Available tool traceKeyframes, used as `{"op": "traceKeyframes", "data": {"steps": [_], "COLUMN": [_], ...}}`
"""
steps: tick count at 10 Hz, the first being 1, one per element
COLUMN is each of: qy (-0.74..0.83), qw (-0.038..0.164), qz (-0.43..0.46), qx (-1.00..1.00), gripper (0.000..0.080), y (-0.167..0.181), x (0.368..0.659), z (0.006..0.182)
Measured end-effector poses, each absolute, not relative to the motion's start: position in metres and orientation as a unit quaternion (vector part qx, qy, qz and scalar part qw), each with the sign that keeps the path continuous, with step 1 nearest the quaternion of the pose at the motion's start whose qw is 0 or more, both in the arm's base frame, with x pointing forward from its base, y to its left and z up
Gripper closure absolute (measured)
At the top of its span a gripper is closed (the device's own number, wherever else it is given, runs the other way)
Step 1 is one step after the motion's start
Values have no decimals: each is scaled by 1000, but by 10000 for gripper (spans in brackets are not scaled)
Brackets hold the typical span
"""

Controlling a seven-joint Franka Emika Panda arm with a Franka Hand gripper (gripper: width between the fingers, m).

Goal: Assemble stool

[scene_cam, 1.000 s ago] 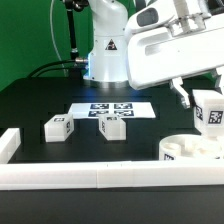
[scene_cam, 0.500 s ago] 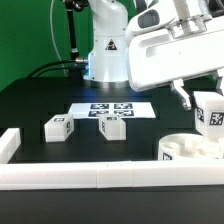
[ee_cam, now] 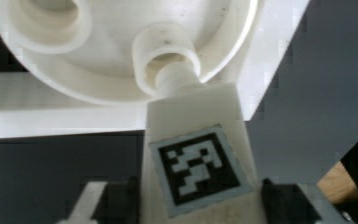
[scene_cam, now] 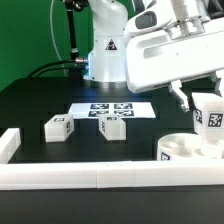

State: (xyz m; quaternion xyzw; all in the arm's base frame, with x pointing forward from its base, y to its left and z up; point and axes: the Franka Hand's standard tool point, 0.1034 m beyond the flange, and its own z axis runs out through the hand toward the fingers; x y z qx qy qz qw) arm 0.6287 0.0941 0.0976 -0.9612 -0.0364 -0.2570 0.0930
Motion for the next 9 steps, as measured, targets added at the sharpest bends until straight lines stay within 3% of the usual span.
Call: {"op": "traceKeyframes", "data": {"steps": [9], "qy": [-41], "qw": [89], "qz": [-259], "qx": [-961], "gripper": [476], "y": [89], "x": [628], "z": [102]}}
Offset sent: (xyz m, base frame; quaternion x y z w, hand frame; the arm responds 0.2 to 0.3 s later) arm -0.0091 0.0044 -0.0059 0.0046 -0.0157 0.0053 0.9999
